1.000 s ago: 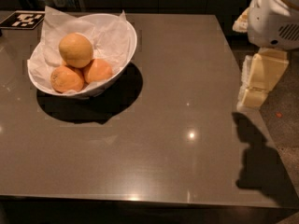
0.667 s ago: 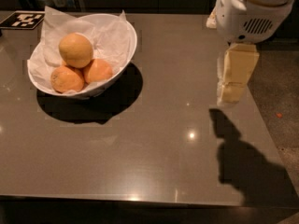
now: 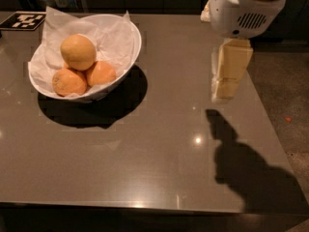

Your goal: Pick orange from white bowl

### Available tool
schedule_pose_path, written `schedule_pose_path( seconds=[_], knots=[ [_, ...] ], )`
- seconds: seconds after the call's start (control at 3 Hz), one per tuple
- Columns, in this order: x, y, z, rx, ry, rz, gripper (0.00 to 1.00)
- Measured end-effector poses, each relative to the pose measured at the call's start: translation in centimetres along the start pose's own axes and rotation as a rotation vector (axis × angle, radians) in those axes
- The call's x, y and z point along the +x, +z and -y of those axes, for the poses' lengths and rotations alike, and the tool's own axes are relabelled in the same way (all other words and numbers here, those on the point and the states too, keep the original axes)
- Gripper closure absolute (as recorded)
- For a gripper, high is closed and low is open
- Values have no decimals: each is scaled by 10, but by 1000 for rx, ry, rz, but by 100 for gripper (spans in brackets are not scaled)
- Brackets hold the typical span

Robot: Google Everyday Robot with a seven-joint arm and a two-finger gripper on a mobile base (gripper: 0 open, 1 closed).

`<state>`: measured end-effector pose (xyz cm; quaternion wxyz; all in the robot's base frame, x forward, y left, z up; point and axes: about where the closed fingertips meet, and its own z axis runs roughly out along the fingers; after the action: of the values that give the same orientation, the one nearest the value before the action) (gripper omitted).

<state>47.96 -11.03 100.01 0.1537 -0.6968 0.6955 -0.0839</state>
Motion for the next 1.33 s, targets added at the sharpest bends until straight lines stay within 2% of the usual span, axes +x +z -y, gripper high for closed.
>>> schedule_pose_path(
  seconds=[0.33,0.67,1.0,1.33],
  knots=[
    [-43,4,23,22,-101,-15,0],
    [-92,17,52,22,-239,-50,0],
    [-117,22,67,39,-304,-55,0],
    [-123,19,72,67,-307,-37,0]
  ],
)
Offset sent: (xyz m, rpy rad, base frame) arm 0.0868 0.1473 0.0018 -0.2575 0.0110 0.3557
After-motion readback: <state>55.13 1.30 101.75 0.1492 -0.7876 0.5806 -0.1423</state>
